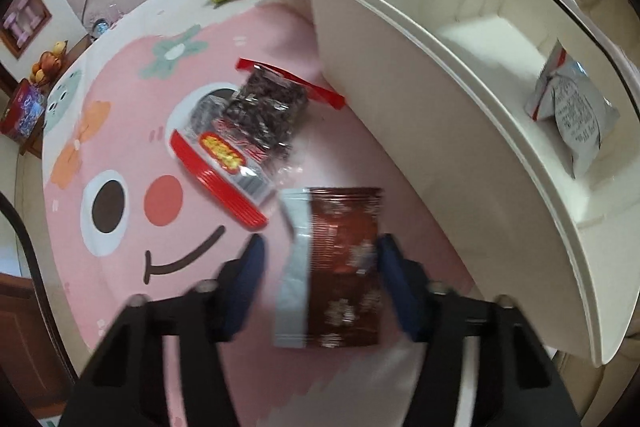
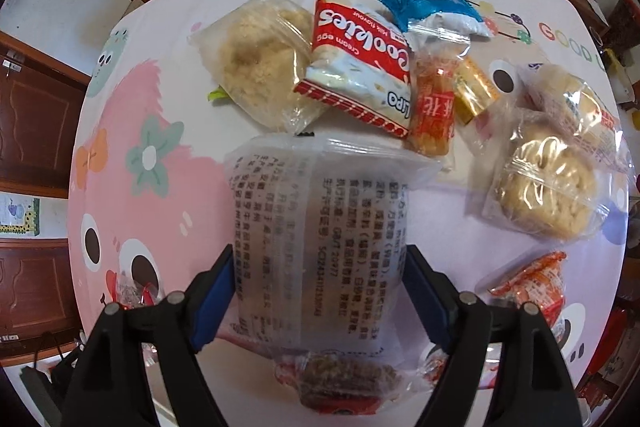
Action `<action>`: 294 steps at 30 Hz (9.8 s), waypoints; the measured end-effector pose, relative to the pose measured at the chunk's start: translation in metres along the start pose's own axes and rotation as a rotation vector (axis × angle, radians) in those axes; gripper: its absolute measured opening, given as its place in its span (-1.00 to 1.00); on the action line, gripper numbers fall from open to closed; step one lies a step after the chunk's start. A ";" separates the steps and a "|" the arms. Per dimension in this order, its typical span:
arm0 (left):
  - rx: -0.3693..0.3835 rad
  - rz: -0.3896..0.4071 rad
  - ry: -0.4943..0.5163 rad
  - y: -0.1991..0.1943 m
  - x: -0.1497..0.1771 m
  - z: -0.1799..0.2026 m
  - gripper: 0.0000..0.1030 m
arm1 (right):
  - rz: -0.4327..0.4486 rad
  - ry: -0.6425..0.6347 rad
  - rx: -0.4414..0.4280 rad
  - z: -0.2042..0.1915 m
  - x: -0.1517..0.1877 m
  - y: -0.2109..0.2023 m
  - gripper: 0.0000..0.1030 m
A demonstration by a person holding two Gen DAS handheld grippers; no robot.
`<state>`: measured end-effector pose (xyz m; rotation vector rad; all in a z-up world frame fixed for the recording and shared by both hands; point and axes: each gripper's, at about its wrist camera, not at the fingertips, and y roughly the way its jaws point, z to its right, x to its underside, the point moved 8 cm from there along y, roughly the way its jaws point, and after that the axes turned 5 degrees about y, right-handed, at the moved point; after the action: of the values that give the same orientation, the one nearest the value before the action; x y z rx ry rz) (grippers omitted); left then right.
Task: Organize snacks
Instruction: 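Grasp the brown chocolate packet with the left gripper while the right grasps the clear bread bag, then carry both packets over the white tray and release them inside, then move the left gripper to the red-lidded snack cup while the right approaches the red packet, then grasp the red-lidded snack cup with the left gripper while the right grasps the red packet, then carry both snacks over the white tray and open both grippers, then move the left gripper to the clear nut bag while the right approaches the blueberry bun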
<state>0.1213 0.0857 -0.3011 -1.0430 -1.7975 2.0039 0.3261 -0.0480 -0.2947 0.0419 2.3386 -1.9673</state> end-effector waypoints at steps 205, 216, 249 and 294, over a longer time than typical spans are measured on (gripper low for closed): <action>-0.026 -0.003 -0.055 0.058 -0.119 -0.110 0.12 | -0.036 0.315 0.114 0.124 0.024 -0.016 0.13; -0.128 0.093 -0.365 0.014 -0.092 -0.149 -0.10 | 0.051 0.318 0.050 0.121 0.025 -0.036 0.03; -0.268 0.329 -0.513 -0.179 -0.070 0.053 -0.09 | 0.649 -0.034 0.004 0.048 0.230 -0.233 0.04; -0.375 0.101 -0.479 -0.131 -0.053 0.097 0.64 | 0.609 -0.056 0.104 0.061 0.278 -0.191 0.30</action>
<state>0.0609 0.0063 -0.1618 -0.7974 -2.4878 2.1632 0.0382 -0.1500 -0.1407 0.6161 1.8743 -1.7369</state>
